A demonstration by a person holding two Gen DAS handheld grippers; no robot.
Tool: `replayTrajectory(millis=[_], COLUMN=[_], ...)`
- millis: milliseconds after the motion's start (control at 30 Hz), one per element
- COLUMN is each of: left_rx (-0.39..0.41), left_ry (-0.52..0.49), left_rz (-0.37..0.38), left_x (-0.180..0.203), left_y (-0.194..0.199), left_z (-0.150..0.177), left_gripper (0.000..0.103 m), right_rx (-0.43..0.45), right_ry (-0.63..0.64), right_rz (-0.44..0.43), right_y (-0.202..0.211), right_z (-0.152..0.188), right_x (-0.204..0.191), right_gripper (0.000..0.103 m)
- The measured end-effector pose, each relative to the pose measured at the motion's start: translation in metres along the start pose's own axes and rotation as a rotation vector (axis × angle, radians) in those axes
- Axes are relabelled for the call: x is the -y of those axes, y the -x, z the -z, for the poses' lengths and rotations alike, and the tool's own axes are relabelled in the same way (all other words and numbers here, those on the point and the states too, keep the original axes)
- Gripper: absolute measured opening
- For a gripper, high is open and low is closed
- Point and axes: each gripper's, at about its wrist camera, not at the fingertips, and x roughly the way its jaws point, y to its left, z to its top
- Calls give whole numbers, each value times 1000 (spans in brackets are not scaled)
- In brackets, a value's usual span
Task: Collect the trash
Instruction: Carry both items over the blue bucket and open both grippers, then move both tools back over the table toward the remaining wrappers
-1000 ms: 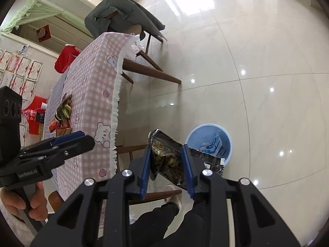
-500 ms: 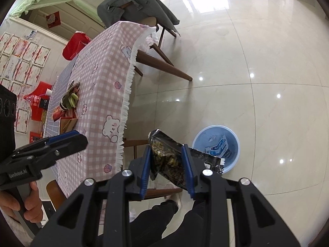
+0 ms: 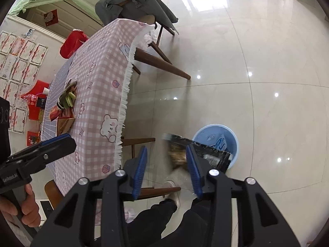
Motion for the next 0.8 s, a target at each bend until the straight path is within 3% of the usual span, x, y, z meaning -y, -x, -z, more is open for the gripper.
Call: replayTrajectory(millis=[267,433,633,800], left_rx=[18,44,99,166], left_ry=[34,80,159,252], left_rz=[-1,-2,-5,-16], left_x=[-16,-38,-84,-147], left_y=[12,24,46,73], left_z=[7,16,29,44], left_gripper=[61,61,61,61], right_rx=[-5,-20,-34,-48], right_ry=[28,95,185,275], right_rz=[13,12,-14,-43], right_y=[-3,-10,-25,-42], right_z=[-4,-6,-10,-10], right_x=[-11,-39,-97,-164], right_gripper=[45,45,45,45])
